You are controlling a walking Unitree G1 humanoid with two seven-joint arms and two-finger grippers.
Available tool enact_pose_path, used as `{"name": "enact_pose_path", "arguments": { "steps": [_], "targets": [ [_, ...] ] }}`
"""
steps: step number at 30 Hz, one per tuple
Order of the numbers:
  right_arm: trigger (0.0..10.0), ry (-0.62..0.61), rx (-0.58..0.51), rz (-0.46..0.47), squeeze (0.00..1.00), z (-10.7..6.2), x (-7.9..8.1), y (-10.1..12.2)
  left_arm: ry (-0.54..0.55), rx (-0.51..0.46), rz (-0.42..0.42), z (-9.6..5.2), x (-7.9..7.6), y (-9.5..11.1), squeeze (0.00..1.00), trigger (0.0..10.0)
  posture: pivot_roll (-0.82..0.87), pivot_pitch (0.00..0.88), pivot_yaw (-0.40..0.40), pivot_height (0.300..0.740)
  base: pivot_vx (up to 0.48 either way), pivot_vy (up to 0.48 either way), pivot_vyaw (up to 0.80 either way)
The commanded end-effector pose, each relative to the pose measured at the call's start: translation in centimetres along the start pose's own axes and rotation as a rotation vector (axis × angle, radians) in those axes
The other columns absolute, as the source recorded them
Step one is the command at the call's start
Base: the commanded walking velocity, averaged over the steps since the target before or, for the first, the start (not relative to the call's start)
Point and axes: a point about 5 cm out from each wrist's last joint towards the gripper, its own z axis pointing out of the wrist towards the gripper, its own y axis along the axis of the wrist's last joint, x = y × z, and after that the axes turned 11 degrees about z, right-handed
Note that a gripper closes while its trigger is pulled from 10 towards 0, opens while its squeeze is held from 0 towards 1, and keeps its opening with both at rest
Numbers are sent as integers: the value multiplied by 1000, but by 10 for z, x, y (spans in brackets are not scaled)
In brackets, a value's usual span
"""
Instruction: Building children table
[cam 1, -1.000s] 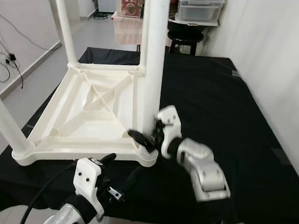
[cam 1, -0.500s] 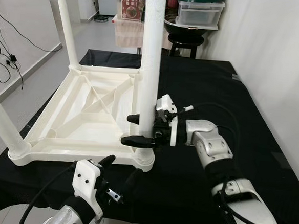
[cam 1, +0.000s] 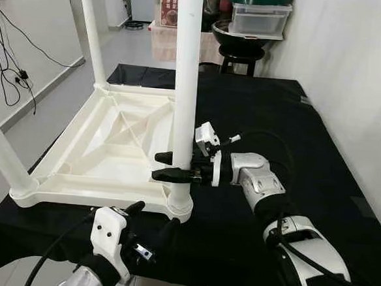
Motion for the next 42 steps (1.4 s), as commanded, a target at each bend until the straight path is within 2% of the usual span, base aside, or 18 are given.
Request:
{"name": "enact_pose_path", "arguments": {
  "steps": [1, 3, 4, 5, 6, 8, 16, 17, 18, 19, 20, 25, 29, 32, 33, 34, 35, 42],
  "targets": [
    [0, -102, 14, 0, 0, -10, -6, -7, 2, 2, -4, -1, -1, 1, 0, 10000, 19, 48, -33, 740, 0, 0, 0],
    [0, -102, 14, 0, 0, -10, -6, -7, 2, 2, -4, -1, -1, 1, 0, 10000, 19, 48, -33, 740, 0, 0, 0],
    [0, -360, 46, -5, 0, -12, -6, -22, 2, 1, -4, -2, 0, 2, 0, 10000, 4, 65, -33, 740, 0, 0, 0],
    [0, -566, 25, 71, 0, -5, 14, -41, 1, 0, -3, -3, 1, 3, 0, 10000, -16, 83, -18, 740, 0, 0, 0],
    [0, -566, 25, 71, 0, -5, 14, -41, 1, 0, -3, -3, 1, 3, 0, 10000, -16, 83, -18, 740, 0, 0, 0],
    [0, -804, 4, 106, 0, -13, 39, -48, -4, 2, -1, -4, 3, 3, 0, 10000, -43, 66, -6, 740, 0, 0, 0],
    [0, -750, 15, 62, 0, -6, 33, -47, -7, 0, -1, -1, 3, 2, 0, 10000, -15, 51, -31, 740, 0, 0, 0],
    [1647, -765, 29, 52, 0, -6, 33, -48, 2, -3, 1, 0, 3, 2, 0, 10000, -17, 47, -31, 740, 0, 0, 0],
    [10000, -750, 18, 62, 0, -5, 32, -48, 6, -5, 2, 0, 3, 1, 0, 10000, -17, 42, -33, 740, 0, 0, 0],
    [10000, -750, 18, 62, 0, -5, 32, -48, 6, -5, 2, 0, 3, 1, 0, 10000, -17, 42, -33, 740, 0, 0, 0],
    [10000, -761, 12, 75, 1000, -5, 36, -46, 6, -5, 2, 1, 3, 1, 0, 10000, -21, 38, -27, 740, 0, 0, 0],
    [10000, -696, -48, 132, 1000, -2, 38, -32, -8, -1, -1, 2, 3, 0, 0, 10000, -22, 28, -24, 740, 0, 0, 0],
    [10000, -428, -100, 96, 1000, 0, 27, -6, -13, 0, -2, 3, 2, -1, 0, 10000, -14, 20, -27, 740, 0, 0, 0],
    [10000, -316, -88, 87, 1000, -1, 25, 0, -12, 0, -2, 4, 2, -1, 0, 10000, -12, 15, -26, 740, 0, 0, 0],
    [10000, -235, -67, 73, 408, -2, 24, 1, -10, 0, -2, 4, 2, -2, 0, 10000, -8, 8, -25, 740, 0, 0, 0],
    [10000, -235, -67, 73, 408, -2, 24, 1, -10, 0, -2, 4, 2, -2, 0, 10000, -8, 8, -25, 740, 0, 0, 0],
    [10000, -44, -12, 36, 0, -5, 25, 4, -9, 1, -1, 5, 2, -3, 0, 10000, -9, 5, -23, 740, 0, 0, 0],
    [10000, 125, 63, 49, 0, -3, 18, 7, -11, 4, -1, 5, 3, -4, 0, 10000, -6, 3, -14, 740, 0, 0, 0]
  ]
}}
